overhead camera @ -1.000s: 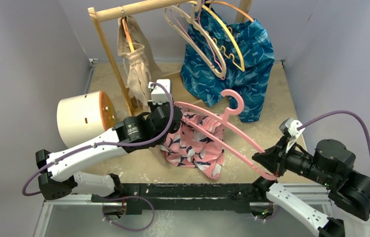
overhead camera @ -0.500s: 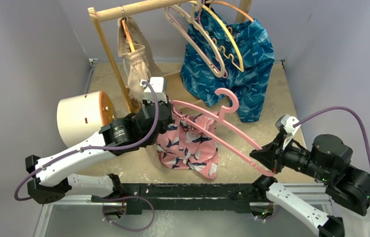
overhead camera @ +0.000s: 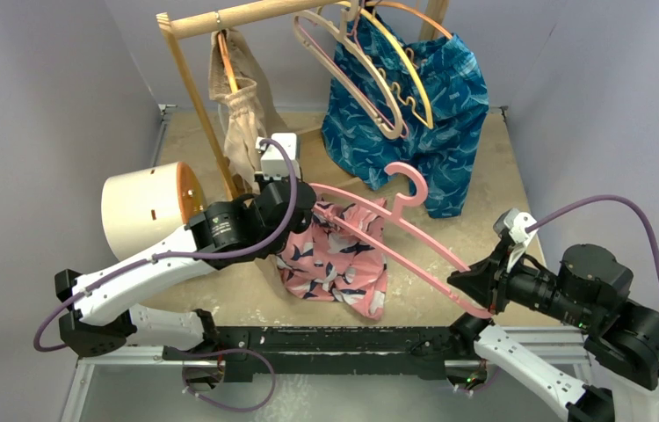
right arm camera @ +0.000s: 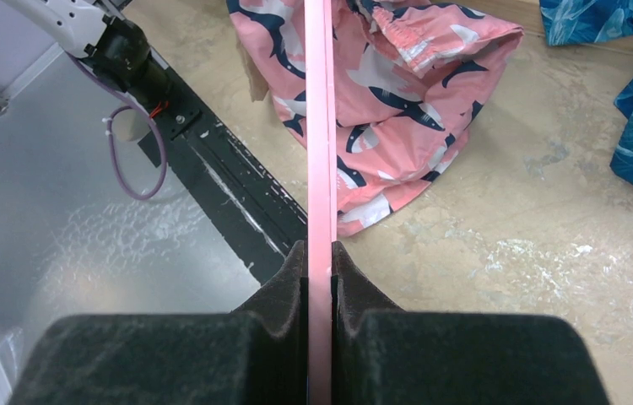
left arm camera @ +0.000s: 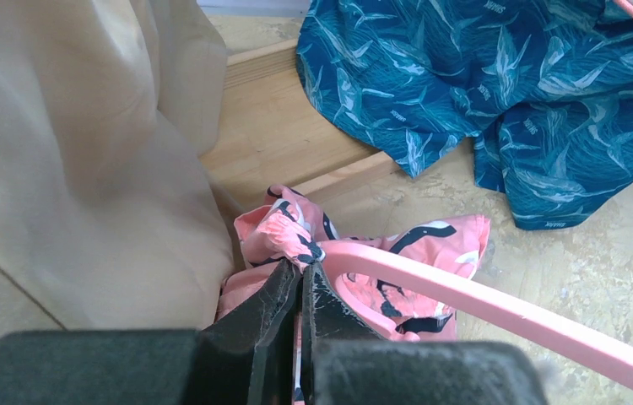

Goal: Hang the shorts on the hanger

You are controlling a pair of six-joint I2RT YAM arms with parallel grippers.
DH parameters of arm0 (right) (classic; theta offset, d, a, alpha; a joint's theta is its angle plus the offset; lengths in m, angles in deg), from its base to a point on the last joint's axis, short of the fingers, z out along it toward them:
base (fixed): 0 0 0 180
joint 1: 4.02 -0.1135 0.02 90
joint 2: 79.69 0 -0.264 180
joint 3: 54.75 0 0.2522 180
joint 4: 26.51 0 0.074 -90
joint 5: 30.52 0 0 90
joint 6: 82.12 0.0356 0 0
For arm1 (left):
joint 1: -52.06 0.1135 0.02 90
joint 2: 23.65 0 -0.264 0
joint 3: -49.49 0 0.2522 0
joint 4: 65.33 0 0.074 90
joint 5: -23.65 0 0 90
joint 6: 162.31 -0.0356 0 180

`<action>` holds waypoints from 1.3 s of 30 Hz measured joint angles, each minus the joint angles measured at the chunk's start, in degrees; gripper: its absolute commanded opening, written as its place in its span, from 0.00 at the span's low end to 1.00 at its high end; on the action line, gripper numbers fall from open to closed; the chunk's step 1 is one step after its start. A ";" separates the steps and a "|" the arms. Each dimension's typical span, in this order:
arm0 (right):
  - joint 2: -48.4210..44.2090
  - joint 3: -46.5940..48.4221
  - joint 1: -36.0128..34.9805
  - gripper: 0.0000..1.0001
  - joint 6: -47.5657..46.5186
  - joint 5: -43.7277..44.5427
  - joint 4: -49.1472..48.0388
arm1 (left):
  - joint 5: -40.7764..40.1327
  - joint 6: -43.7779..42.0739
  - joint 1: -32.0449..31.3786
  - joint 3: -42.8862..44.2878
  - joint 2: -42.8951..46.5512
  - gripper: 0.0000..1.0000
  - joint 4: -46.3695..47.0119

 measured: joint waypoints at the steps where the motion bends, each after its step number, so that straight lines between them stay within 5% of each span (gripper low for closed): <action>1: -0.04 -0.02 0.00 0.00 -0.15 -0.11 0.07 | -0.04 0.13 0.00 0.22 0.00 0.00 -0.22; 26: -0.31 0.76 0.02 0.00 -1.64 -3.34 0.11 | 0.35 1.95 0.02 2.95 -1.81 0.00 -4.42; 39: 3.50 -4.02 0.00 0.00 -2.97 -2.49 -7.41 | 16.26 1.40 0.28 2.19 3.30 0.00 6.51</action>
